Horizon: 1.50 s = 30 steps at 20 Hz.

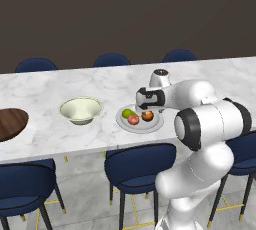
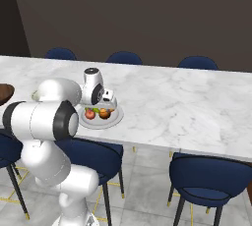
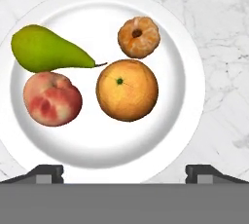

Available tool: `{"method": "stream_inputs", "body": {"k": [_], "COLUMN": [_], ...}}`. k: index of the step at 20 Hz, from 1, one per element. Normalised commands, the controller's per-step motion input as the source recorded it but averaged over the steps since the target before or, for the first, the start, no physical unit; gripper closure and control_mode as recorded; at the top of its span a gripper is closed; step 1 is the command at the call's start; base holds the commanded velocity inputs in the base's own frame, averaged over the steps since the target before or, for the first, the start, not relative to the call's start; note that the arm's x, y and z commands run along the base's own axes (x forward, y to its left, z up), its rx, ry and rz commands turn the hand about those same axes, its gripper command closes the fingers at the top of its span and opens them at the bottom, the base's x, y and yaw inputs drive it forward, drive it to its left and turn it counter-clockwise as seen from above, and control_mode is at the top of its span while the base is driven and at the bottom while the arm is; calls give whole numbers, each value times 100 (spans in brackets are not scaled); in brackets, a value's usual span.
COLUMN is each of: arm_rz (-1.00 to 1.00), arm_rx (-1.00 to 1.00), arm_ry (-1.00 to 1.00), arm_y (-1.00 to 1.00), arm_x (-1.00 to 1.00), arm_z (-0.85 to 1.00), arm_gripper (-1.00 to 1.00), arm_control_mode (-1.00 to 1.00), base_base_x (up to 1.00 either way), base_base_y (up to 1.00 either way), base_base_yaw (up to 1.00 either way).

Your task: Take the fruits from the plate on the dining counter and place two fruits in each bowl.

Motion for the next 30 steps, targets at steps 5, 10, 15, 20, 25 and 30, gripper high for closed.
{"method": "stream_inputs", "body": {"k": [5, 10, 15, 20, 25, 30], "arm_rz": [0, 0, 0, 0, 0, 0], "arm_rx": [0, 0, 0, 0, 0, 0], "arm_ry": [0, 0, 0, 0, 0, 0], "arm_y": [0, 0, 0, 0, 0, 0], "arm_x": [17, 21, 25, 23, 15, 9], "arm_z": [-8, -10, -14, -24, -27, -19], "arm_gripper": [-100, -100, -100, -100, -100, -100], "arm_control_mode": [-100, -100, -100, -100, -100, -100], "base_base_x": [0, 0, 0, 0, 0, 0], "base_base_y": [0, 0, 0, 0, 0, 0], "base_base_yaw": [0, 0, 0, 0, 0, 0]}}
